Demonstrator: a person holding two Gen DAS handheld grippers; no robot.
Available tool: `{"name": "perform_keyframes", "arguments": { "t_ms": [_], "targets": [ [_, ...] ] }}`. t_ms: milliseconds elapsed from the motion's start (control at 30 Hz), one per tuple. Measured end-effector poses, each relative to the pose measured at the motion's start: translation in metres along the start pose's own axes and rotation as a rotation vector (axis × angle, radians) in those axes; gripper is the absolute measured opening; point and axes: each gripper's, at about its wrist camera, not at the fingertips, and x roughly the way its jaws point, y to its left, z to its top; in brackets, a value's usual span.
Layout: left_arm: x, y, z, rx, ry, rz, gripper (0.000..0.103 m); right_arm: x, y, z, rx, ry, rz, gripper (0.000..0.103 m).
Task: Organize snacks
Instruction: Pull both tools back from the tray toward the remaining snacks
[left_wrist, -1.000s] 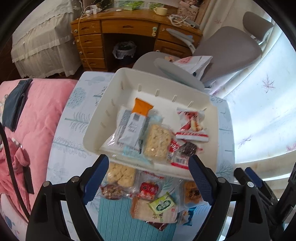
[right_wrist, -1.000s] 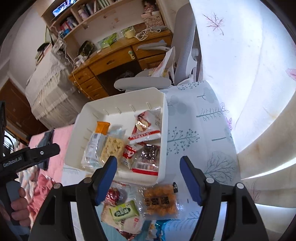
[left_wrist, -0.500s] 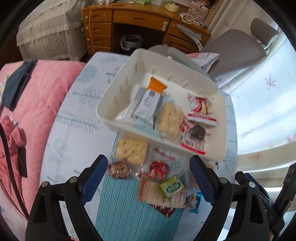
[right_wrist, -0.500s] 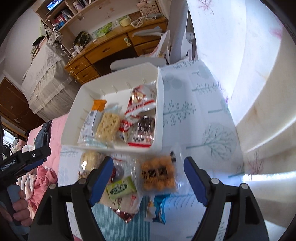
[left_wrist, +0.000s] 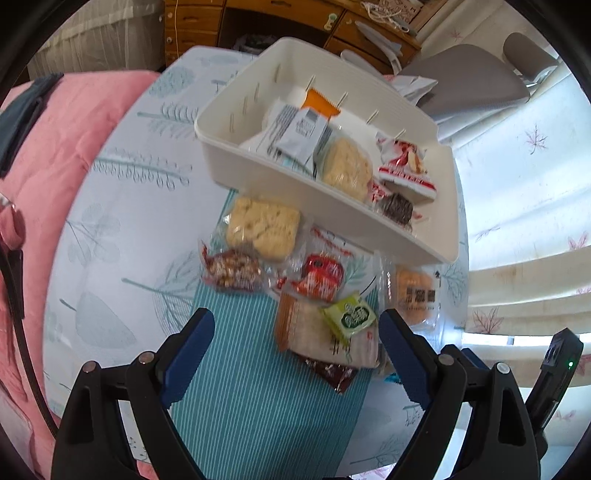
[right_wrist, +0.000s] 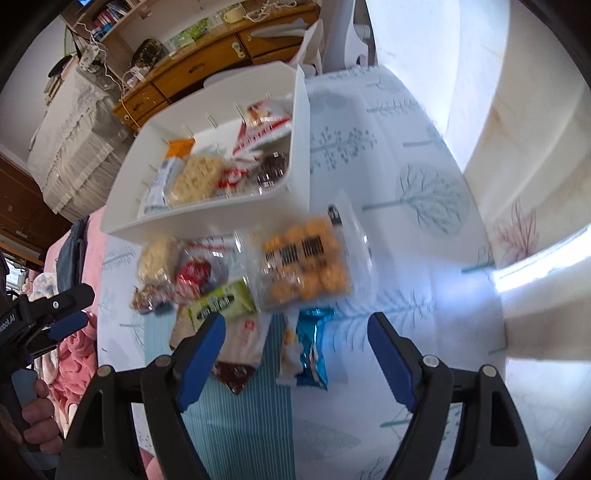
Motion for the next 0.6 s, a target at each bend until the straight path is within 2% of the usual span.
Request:
{"name": "perform_keyframes", "arguments": {
  "t_ms": [333, 433, 600],
  "targets": [
    [0.037, 0.0, -0.024, 0.029, 0.096, 0.006, 0.09, 0.025, 0.0, -0.033, -0.01, 0.059, -0.057, 0.08],
    [0.05, 0.001, -0.03, 0.013, 0.126, 0.033, 0.09, 0.032, -0.004, -0.04, 0.006, 0.085, -0.063, 0.08],
    [0.071, 0.002, -0.036, -0.018, 0.164, 0.026, 0.09, 0.042, -0.009, -0.049, 0.023, 0.123, -0.07, 0.08]
  ]
}}
